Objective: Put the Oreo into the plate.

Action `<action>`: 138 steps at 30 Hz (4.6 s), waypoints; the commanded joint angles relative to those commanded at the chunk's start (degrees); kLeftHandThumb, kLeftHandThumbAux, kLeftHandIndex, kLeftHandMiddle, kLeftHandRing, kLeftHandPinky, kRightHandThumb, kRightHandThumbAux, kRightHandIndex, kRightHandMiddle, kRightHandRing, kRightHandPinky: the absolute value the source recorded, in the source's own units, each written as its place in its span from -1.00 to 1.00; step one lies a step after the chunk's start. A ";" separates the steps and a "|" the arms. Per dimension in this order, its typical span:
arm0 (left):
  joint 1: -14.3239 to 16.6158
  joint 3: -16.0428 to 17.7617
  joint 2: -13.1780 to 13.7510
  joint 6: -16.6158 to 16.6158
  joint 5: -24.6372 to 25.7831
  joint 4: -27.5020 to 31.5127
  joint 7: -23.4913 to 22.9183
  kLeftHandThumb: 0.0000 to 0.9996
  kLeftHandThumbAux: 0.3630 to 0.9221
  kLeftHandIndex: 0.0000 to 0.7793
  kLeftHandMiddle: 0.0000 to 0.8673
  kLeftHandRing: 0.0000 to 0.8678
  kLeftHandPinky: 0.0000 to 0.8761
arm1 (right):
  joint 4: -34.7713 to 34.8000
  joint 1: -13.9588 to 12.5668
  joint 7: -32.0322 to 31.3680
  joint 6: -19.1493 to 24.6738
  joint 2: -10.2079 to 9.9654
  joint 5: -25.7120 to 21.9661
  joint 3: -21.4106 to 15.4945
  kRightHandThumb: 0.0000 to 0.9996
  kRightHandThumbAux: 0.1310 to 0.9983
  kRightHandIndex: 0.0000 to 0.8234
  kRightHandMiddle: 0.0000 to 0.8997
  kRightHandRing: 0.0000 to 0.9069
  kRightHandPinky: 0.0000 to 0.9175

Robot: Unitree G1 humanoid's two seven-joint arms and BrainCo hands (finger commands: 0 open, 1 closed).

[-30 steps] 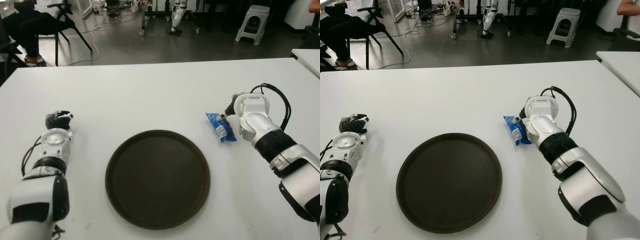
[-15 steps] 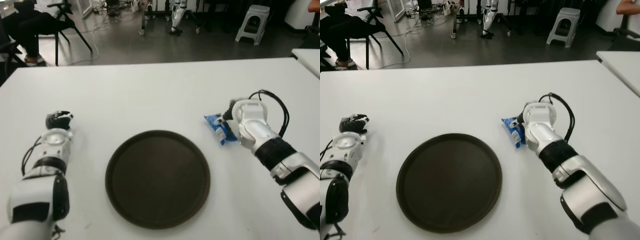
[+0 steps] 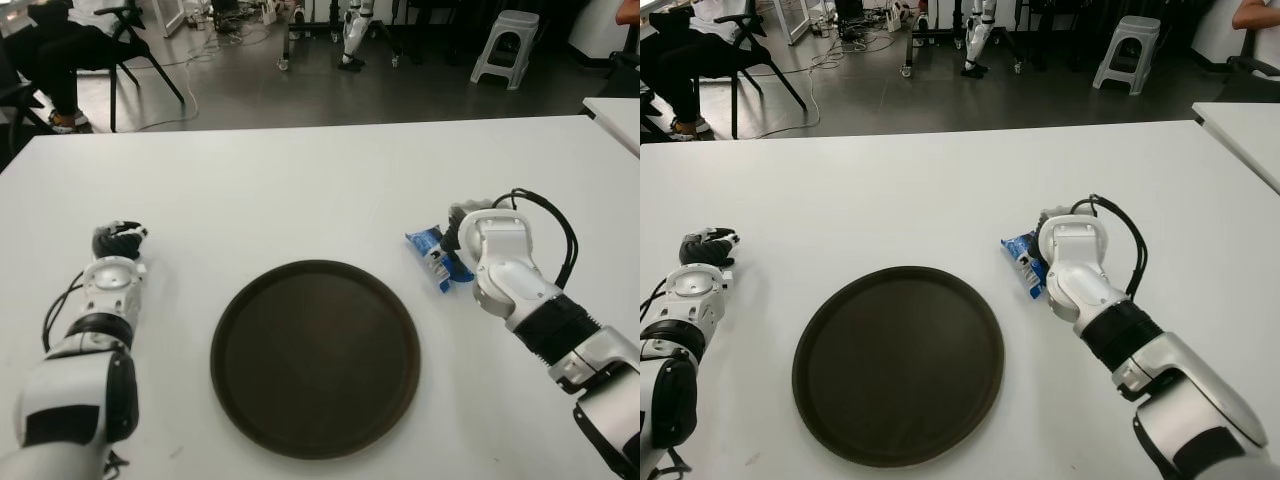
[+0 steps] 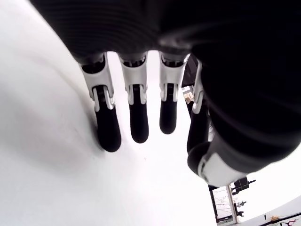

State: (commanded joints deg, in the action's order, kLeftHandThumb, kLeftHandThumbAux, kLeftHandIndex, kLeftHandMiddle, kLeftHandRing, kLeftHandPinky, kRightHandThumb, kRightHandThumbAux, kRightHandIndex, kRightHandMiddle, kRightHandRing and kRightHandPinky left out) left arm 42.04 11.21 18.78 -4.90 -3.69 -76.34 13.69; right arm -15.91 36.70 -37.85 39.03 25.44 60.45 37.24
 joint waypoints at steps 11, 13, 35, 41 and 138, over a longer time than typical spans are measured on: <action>0.07 0.49 0.02 0.37 0.36 -0.10 0.48 0.36 0.29 0.03 -0.56 -0.51 -0.45 | 6.46 -1.34 -4.97 1.13 0.48 3.03 -0.10 -1.00 -0.27 -0.37 -0.40 -0.36 -0.15; 0.07 0.65 0.01 0.35 0.49 -0.08 0.44 0.36 0.29 0.02 -0.56 -0.52 -0.46 | 6.97 -1.35 -5.82 0.96 0.54 3.42 -0.06 -1.00 -0.28 -0.35 -0.39 -0.34 -0.12; 0.01 1.13 0.03 0.13 0.53 -0.10 0.31 0.36 0.29 0.02 -0.59 -0.55 -0.50 | 6.49 -1.87 -6.18 -0.17 -0.80 4.33 -1.81 -1.00 -0.25 -0.36 -0.35 -0.28 -0.12; 0.04 1.04 0.08 0.23 0.39 -0.09 0.31 0.35 0.29 0.02 -0.57 -0.53 -0.47 | 3.84 -1.01 -6.02 -0.83 -1.34 4.11 -1.90 -1.00 -0.27 -0.37 -0.38 -0.31 -0.11; -0.20 0.70 0.23 -0.25 0.53 -0.02 0.07 0.36 0.29 0.02 -0.56 -0.53 -0.49 | -21.28 6.71 8.98 -5.65 -9.07 -5.31 -2.49 -1.00 -0.16 -0.48 -0.43 -0.44 -0.25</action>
State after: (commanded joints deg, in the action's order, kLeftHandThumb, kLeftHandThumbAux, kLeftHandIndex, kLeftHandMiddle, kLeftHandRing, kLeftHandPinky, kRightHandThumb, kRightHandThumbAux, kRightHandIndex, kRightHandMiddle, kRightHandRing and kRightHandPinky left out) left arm 41.84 11.91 19.00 -5.15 -3.16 -76.35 13.76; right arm -37.18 43.42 -28.87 33.37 16.38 55.15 34.76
